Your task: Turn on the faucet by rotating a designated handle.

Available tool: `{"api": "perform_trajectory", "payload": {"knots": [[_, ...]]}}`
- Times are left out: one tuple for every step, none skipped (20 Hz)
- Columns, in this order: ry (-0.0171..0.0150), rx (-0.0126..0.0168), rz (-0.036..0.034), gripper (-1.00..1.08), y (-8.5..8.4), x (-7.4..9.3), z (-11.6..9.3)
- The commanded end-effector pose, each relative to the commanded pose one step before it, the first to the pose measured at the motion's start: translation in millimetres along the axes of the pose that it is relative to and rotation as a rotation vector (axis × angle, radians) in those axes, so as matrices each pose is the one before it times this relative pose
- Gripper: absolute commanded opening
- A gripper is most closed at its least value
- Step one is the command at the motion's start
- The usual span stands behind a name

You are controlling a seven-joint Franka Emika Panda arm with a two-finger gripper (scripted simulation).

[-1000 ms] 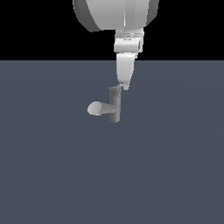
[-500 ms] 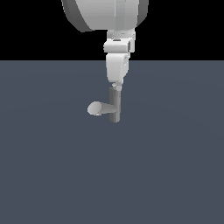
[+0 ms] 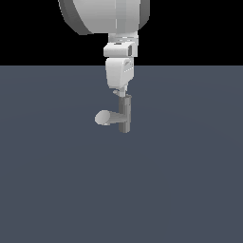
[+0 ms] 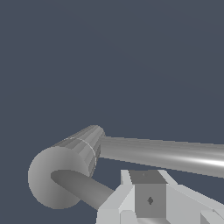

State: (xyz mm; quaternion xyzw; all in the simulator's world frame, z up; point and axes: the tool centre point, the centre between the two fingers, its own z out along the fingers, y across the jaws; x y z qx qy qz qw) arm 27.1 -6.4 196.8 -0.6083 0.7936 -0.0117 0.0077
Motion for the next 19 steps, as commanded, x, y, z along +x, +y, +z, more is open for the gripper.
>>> {"api": "perform_trajectory", "payload": {"knots": [[-0.0036, -0.0046, -0.022, -1.0, -0.92, -20.36, 3.07], [0.00002, -0.00142, -0.00237, -1.0, -1.44, -4.22, 0.74], [0.00002, -0.00142, -0.00237, -1.0, -1.43, -4.2, 0.74], [0.00002, -0.0014, -0.00233, -1.0, -1.42, -4.16, 0.73], [0.00002, -0.00138, -0.00229, -1.0, -1.42, -4.12, 0.71], [0.00002, -0.00138, -0.00229, -1.0, -1.41, -4.1, 0.71], [0.00003, -0.00137, -0.00229, -1.0, -1.4, -4.08, 0.71], [0.00003, -0.00133, -0.00222, -1.0, -1.39, -4.01, 0.69], [0.00003, -0.00137, -0.00229, -1.0, -1.38, -4.03, 0.71], [0.00003, -0.00133, -0.00222, -1.0, -1.37, -3.97, 0.69], [0.00003, -0.0013, -0.00218, -1.0, -1.36, -3.92, 0.67], [0.00004, -0.00132, -0.00222, -1.0, -1.35, -3.93, 0.69], [0.00004, -0.0013, -0.00218, -1.0, -1.35, -3.88, 0.67], [0.00004, -0.0013, -0.00218, -1.0, -1.34, -3.86, 0.67], [0.00004, -0.00125, -0.0021, -1.0, -1.33, -3.79, 0.64], [0.00005, -0.00127, -0.00214, -1.0, -1.32, -3.79, 0.65], [0.00005, -0.00122, -0.00206, -1.0, -1.32, -3.71, 0.62], [0.00006, -0.00124, -0.0021, -1.0, -1.31, -3.71, 0.64], [0.0, 0.0, 0.0, -1.0, 0.0, 0.0, 0.0]]}}
